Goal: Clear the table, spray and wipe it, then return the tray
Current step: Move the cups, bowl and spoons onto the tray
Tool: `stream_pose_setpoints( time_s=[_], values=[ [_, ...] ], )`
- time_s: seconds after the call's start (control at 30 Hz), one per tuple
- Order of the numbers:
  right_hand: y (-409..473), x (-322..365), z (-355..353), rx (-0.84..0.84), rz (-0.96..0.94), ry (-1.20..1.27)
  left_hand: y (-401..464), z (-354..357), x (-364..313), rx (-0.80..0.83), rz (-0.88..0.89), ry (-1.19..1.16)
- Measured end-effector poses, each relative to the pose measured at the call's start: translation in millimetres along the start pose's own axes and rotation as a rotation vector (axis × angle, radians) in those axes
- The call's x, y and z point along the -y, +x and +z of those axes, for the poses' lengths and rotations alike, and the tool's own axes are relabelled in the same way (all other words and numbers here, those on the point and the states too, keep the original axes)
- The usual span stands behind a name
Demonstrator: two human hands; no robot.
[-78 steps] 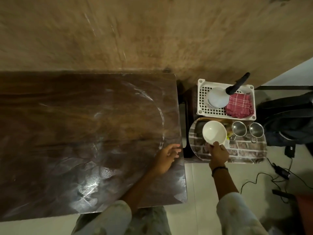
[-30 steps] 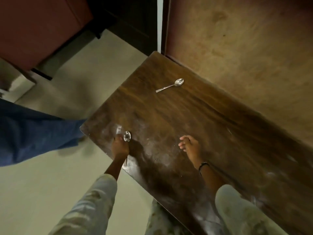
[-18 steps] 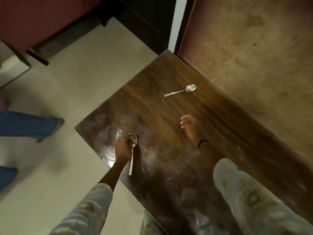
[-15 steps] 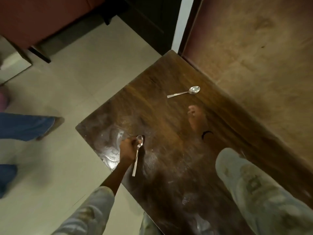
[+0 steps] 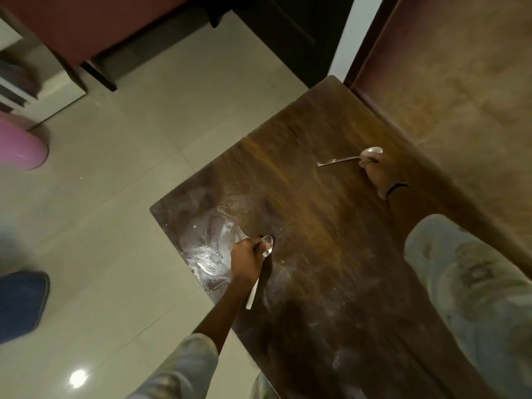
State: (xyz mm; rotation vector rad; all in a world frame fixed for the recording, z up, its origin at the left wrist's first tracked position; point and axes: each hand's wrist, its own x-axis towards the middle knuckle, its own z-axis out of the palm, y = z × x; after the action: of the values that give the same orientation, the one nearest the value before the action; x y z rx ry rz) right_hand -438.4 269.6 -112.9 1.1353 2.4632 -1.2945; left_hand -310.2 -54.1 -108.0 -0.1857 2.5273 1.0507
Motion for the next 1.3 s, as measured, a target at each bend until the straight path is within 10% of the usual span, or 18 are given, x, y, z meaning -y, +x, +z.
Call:
stream_pose_setpoints(
  time_s=[0.37,0.6,1.3],
  values=[
    [-91,-29,-8,-0.259,-0.095,0.677,-1,3,1,0.011,-0.079,-0.04],
    [-230,-65,-2,0.421,-0.09,0.432,-51,28,-44,0.235,0.013,-0.241],
    [-450,-287,-220,0.067,-0.132,0.12,-386,178,-136,0.586,0.159,-0.433]
  ],
)
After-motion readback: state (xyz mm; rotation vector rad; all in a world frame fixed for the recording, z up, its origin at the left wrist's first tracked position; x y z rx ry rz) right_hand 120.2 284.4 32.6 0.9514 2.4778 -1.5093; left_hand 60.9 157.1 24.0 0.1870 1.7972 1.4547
